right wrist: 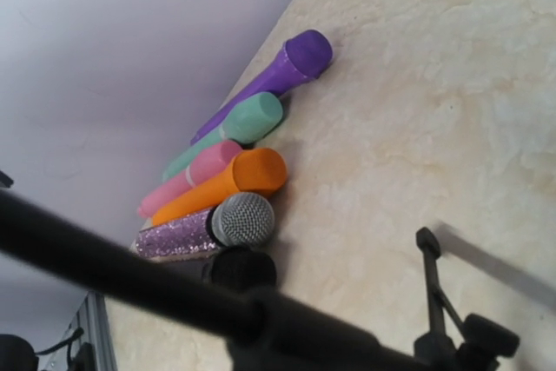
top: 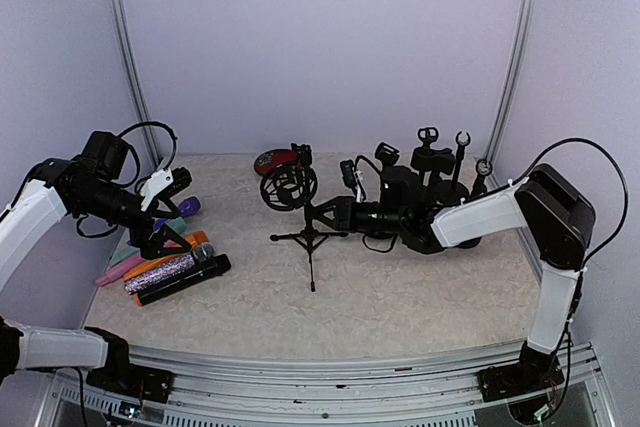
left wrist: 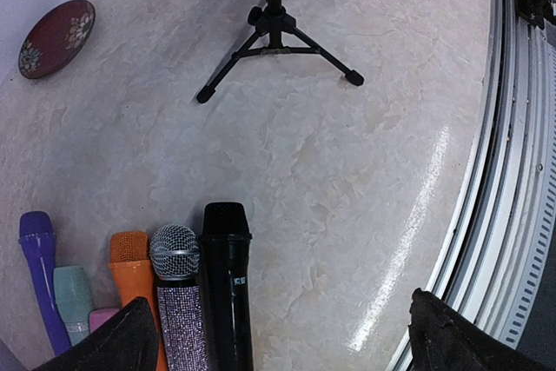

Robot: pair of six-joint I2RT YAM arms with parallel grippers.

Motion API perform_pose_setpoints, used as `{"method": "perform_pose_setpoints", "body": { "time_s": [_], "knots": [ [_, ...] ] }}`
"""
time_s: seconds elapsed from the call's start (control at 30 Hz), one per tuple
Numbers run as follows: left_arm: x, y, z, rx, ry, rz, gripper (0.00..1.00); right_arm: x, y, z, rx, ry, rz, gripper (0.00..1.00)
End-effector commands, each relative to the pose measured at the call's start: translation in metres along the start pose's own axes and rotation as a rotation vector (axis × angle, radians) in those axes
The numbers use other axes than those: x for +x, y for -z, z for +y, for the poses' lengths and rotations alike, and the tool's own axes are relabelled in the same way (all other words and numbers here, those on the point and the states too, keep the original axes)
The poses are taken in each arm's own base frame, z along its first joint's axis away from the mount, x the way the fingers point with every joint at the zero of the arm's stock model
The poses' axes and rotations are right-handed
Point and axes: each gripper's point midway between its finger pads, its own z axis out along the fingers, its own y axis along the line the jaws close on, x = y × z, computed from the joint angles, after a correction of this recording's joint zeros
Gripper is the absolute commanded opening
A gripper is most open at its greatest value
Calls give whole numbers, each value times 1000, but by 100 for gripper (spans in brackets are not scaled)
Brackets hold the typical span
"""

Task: Remove the microphone from the stand

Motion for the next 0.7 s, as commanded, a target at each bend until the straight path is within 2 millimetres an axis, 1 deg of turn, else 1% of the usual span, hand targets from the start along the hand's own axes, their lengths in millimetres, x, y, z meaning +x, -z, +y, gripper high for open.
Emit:
{"method": "perform_pose_setpoints", "body": {
  "time_s": [0.0, 0.07, 0.2, 0.27, 0.37, 0.43, 0.67],
  "knots": [
    [-10, 8, 2, -19, -16, -36, 98, -12, -5, -1, -10, 10, -23, 27],
    [-12, 10, 4, -27, -18, -40, 98, -12, -6, -2, -8, 7, -22, 23],
    [-12, 9, 4, -25, -17, -37, 98, -11, -4, -3, -2, 14, -27, 7],
    [-11, 9, 5, -25, -15, -34, 98, -11, -2, -4, 7, 24, -29, 0],
    [-13, 9, 5, -26, -18, -38, 98, -7, 1, -10, 43, 64, -17, 0],
    [-13, 9, 5, -23, -17, -40, 98, -2, 3, -14, 86, 123, -5, 0],
    [-14, 9, 7, -23, -17, -36, 98, 11, 16, -39, 367, 461, 38, 0]
  ]
}}
